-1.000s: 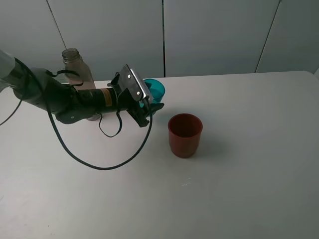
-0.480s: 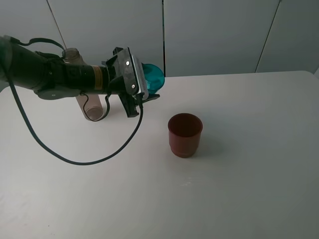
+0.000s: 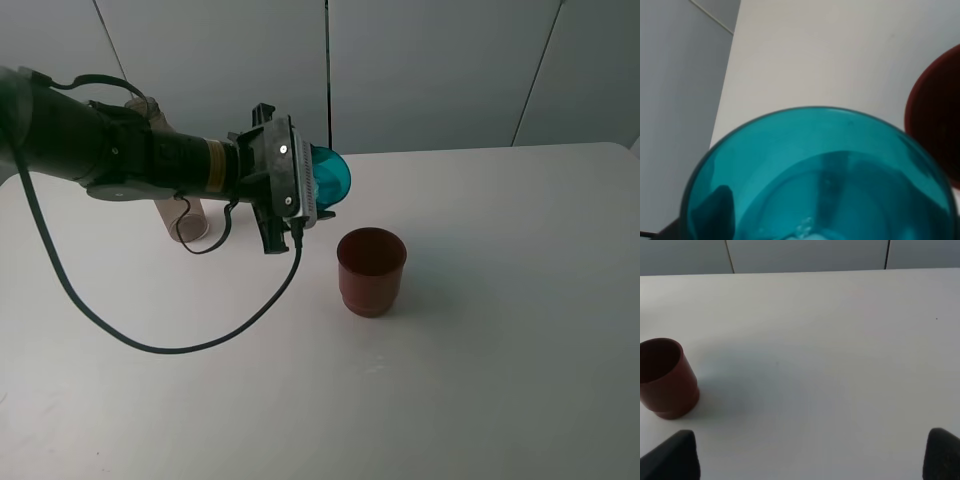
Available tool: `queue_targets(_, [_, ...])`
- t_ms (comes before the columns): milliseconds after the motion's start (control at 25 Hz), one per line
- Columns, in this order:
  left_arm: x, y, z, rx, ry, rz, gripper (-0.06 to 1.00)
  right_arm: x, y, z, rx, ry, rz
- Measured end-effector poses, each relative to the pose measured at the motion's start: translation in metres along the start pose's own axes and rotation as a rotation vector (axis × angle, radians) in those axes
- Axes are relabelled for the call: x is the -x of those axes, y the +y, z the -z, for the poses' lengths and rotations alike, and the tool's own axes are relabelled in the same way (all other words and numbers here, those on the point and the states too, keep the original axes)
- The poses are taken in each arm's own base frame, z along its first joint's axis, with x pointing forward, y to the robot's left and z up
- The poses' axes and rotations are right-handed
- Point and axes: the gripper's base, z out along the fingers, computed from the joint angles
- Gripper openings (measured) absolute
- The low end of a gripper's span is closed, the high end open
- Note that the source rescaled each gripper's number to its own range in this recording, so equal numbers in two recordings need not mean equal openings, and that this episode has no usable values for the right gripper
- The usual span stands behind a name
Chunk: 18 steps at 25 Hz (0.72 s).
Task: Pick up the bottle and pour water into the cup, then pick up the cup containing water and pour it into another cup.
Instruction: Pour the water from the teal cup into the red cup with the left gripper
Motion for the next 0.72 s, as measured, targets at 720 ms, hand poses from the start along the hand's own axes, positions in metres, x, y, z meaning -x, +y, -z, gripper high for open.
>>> queue_targets(720, [0.015,-0.019,-0.010,-0.056,0.059,-0.103,0.19,0.000,0.000,0.000,0.000,0.000,0.000])
